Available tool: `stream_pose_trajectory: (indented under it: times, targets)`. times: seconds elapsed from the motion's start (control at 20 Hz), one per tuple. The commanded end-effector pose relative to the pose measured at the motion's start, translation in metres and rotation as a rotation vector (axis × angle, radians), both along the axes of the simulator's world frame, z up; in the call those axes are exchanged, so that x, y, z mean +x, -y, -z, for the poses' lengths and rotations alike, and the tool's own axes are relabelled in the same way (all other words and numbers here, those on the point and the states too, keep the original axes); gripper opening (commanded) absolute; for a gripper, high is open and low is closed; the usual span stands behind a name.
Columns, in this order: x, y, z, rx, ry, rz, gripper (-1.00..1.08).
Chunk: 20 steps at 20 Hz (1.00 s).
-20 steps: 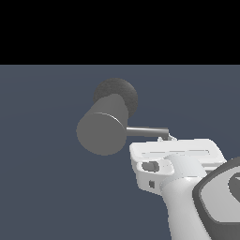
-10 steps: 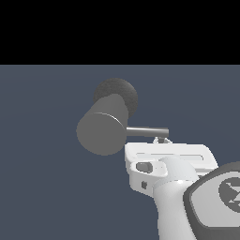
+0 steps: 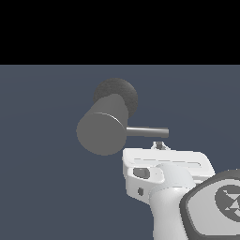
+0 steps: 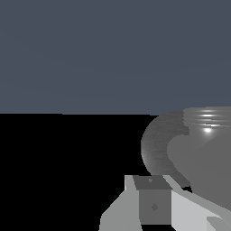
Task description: Turn on the faucet by rotating a designated handle.
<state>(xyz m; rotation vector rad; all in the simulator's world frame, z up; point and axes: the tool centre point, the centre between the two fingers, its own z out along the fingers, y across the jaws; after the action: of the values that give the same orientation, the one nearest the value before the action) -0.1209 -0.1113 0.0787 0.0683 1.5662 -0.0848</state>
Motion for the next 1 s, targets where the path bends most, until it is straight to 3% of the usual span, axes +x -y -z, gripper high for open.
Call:
stream_pose_trajectory:
  times: [0.0, 0.95]
  targets:
    - [0.0, 0.0, 0.001, -0.001, -0.004, -0.001, -1.0]
    - [-0.001, 0.003, -0.043, -0.001, -0.004, -0.001, -1.0]
